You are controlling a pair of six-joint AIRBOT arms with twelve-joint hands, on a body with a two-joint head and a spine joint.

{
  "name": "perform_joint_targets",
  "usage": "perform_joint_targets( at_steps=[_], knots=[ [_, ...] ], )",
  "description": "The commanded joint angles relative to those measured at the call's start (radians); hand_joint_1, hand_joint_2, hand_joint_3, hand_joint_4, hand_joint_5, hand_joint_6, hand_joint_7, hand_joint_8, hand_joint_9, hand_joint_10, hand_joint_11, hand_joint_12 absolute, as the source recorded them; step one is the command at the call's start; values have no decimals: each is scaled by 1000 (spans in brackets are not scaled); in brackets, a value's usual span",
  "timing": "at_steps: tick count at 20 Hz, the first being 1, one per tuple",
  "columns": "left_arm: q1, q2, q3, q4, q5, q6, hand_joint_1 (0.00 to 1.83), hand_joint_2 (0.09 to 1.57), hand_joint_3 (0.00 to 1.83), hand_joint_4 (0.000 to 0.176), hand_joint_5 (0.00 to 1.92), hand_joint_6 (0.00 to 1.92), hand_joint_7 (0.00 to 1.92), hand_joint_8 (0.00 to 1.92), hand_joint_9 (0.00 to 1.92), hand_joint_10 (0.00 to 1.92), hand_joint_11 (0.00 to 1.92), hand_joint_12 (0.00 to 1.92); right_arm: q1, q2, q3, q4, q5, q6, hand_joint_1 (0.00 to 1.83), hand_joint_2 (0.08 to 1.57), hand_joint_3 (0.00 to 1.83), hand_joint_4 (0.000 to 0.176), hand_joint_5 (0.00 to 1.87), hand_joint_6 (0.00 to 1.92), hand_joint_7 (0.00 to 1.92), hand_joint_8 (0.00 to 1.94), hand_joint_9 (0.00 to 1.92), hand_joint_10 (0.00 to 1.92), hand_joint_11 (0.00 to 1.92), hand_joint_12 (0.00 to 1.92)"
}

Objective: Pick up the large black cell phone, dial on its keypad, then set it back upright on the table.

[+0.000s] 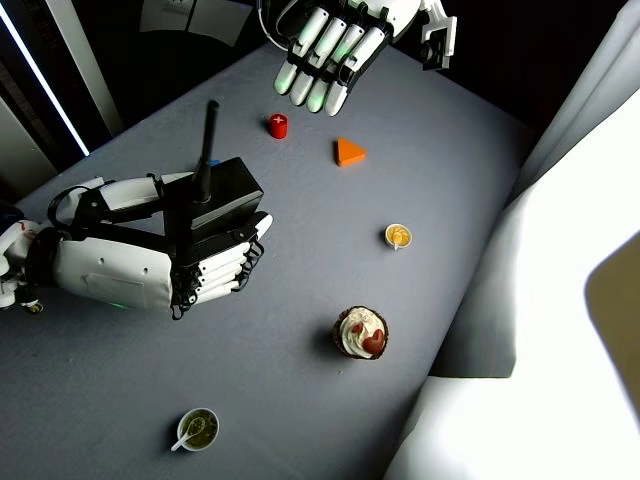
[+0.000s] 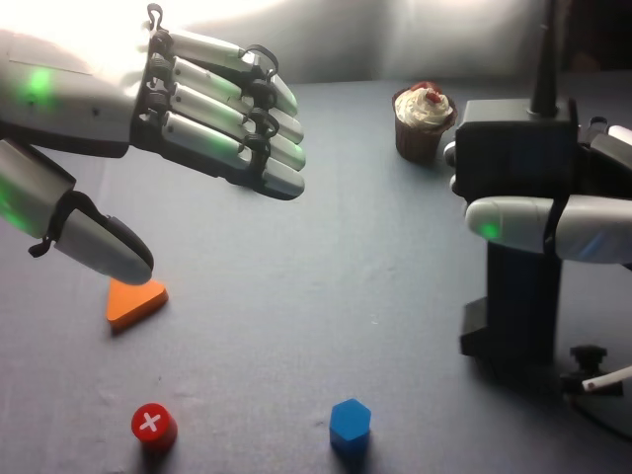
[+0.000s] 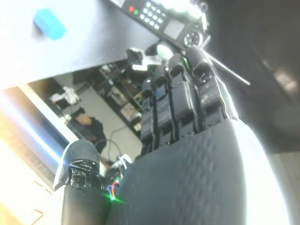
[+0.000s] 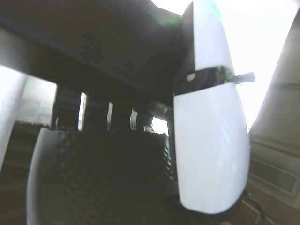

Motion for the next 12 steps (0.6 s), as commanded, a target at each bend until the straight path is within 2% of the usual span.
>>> perform_joint_targets(
  at_steps=[1, 5, 6, 7, 9, 10, 12],
  knots=[
    [-29, 9, 4, -104, -33, -2, 0, 1224, 1, 0, 258, 3, 292, 2, 261, 3, 0, 613, 15, 16, 5, -20, 137, 18, 1367, 1139, 0, 0, 976, 725, 929, 1195, 833, 1442, 679, 1601],
    [-31, 9, 4, -104, -34, -1, 0, 1223, 0, 0, 246, 1, 293, 2, 259, 3, 0, 600, 43, 27, 33, -81, 137, 34, 1374, 1133, 0, 0, 997, 700, 938, 1171, 841, 1430, 682, 1583],
    [-33, 9, 5, -104, -34, 3, 0, 1223, 0, 0, 236, 4, 283, 3, 247, 4, 0, 532, 63, 27, 46, -93, 129, 38, 1364, 1157, 5, 0, 918, 851, 889, 1233, 788, 1449, 662, 1559],
    [-36, 9, 5, -104, -33, 6, 0, 1224, 0, 0, 228, 1, 278, 1, 240, 2, 0, 488, 86, 29, 54, -96, 113, 38, 1362, 1162, 3, 0, 902, 884, 878, 1242, 781, 1453, 668, 1555],
    [-40, 9, 4, -104, -32, 6, 7, 1227, 1, 0, 271, 5, 313, 4, 273, 6, 0, 660, 126, 33, 64, -105, 86, 38, 1361, 1166, 0, 0, 912, 878, 866, 1266, 770, 1456, 664, 1549],
    [-43, 9, 2, -104, -30, 6, 1, 1229, 1, 0, 277, 4, 312, 2, 271, 3, 0, 650, 145, 34, 68, -112, 73, 38, 1360, 1169, 1, 0, 909, 875, 857, 1287, 761, 1466, 658, 1557],
    [-48, 8, 0, -104, -34, 6, 19, 1274, 8, 0, 283, 3, 315, 0, 274, 2, 0, 530, 177, 33, 77, -136, 55, 38, 1366, 1152, 0, 0, 929, 885, 892, 1203, 801, 1411, 710, 1485]
  ],
)
